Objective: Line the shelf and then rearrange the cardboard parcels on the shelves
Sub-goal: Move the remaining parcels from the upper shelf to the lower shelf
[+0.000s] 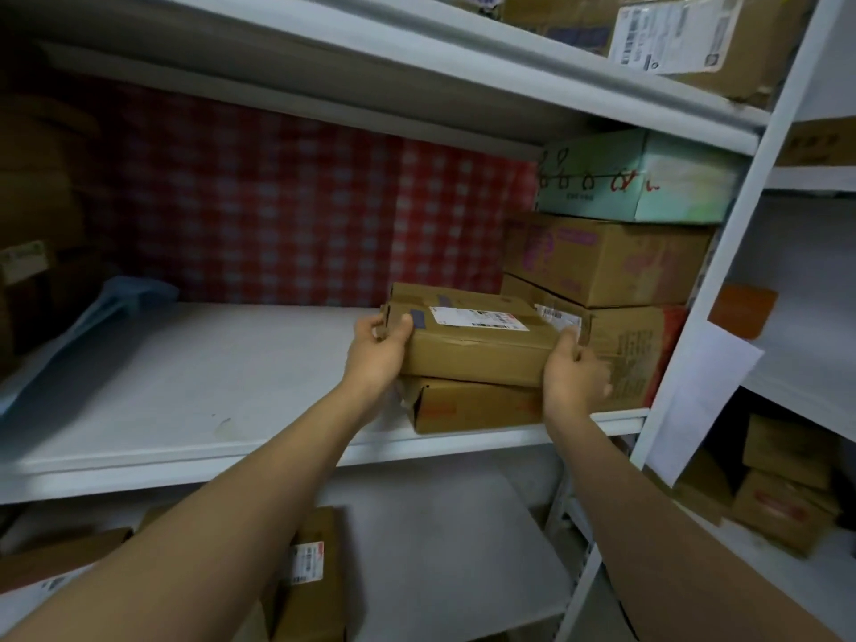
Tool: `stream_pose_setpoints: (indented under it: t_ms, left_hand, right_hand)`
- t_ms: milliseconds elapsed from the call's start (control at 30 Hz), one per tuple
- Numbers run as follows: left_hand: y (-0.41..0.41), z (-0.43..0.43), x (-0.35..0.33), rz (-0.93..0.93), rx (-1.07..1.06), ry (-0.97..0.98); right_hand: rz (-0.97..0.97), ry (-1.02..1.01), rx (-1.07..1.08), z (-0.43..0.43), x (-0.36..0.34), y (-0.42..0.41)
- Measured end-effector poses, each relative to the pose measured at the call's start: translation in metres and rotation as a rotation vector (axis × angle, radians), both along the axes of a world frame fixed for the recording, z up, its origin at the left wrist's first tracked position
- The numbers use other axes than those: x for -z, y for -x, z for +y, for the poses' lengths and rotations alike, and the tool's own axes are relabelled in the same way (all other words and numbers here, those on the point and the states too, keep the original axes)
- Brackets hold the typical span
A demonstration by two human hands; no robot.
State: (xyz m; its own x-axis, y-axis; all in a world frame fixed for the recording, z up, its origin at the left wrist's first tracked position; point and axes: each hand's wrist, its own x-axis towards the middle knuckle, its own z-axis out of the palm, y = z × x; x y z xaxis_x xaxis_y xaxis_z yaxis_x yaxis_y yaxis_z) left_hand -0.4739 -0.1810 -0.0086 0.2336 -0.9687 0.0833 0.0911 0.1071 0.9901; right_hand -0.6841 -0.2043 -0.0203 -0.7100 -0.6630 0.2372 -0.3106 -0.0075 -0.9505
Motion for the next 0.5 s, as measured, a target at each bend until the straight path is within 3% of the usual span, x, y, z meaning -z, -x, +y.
stream_pose_setpoints:
  t_ms: [167,267,333,500]
  left_hand:
    - [-0.031,0.024,0.012,0.054,-0.164,0.069]
    - [-0.045,0.054,0.027,0.071,-0.135,0.108]
    - [-0.056,0.075,0.041,0.09,-0.055,0.08]
    - [-0.089,0.118,0.084,0.178,0.142,-0.117]
  right_hand:
    - [-0.194,0.184,-0.173,0.027,0.013,-0.032]
    - [-0.239,0.236,-0.164,0.052,0.023,-0.047]
    - [-0.335,0.161,-0.196,0.066,0.032,-0.054]
    - [-0.628,-0.246,-0.447,0.108,0.07,-0.069]
